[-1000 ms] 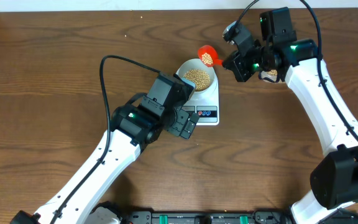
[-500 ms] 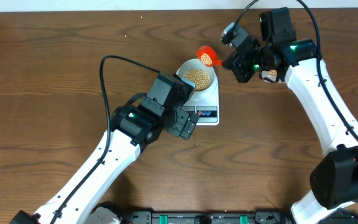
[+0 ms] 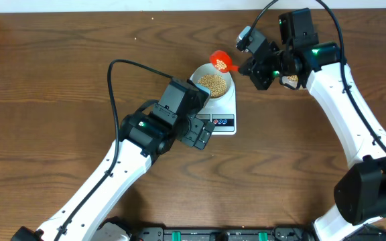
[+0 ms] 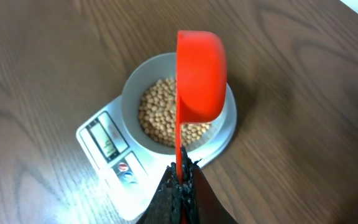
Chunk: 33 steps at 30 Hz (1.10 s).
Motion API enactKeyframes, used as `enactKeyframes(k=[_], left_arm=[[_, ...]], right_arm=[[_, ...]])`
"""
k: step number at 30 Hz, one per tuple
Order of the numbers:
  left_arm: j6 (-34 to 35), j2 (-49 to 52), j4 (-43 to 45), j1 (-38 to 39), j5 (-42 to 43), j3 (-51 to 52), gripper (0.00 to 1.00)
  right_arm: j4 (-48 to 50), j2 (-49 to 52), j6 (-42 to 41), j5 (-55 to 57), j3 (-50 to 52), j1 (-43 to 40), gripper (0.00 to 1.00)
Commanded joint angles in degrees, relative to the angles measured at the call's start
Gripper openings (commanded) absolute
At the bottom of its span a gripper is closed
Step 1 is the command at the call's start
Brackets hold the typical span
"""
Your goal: Scoop item into bowl and weigh 50g on scale
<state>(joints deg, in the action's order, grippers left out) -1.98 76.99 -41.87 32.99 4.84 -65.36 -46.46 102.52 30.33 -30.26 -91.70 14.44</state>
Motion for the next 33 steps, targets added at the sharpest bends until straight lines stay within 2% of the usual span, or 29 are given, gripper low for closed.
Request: enactKeyframes(k=[1,11,19,27,33], left_arm=[[-0.79,0.11,-0.13,-0.35,0.55,0.22,0.99],[-0.81,0.11,-0.13,-0.35,0.55,0.22,0.99],[-0.81,0.11,-0.13,-0.35,0.55,0.22,0.99],[-0.81,0.11,-0.13,-0.35,0.55,0.22,0.99],[-0.79,0.11,-0.13,-0.35,0.55,0.22,1.00]], right_arm=[[-0.02,0.57,-2.32,-5.33,-0.33,0.09,0.01],[-0.09,0.57,-11.04,-11.08,-0.33,-1.64,0.01],[-0.94,0.57,-12.15,-17.84,-0.33,-4.20,0.01],[-0.74,0.57,-14.05,-19.06,-0.33,-6.23,0.01],[1.77,0.44,-16.28,-26.29,-0.44,-9.09,0.01]])
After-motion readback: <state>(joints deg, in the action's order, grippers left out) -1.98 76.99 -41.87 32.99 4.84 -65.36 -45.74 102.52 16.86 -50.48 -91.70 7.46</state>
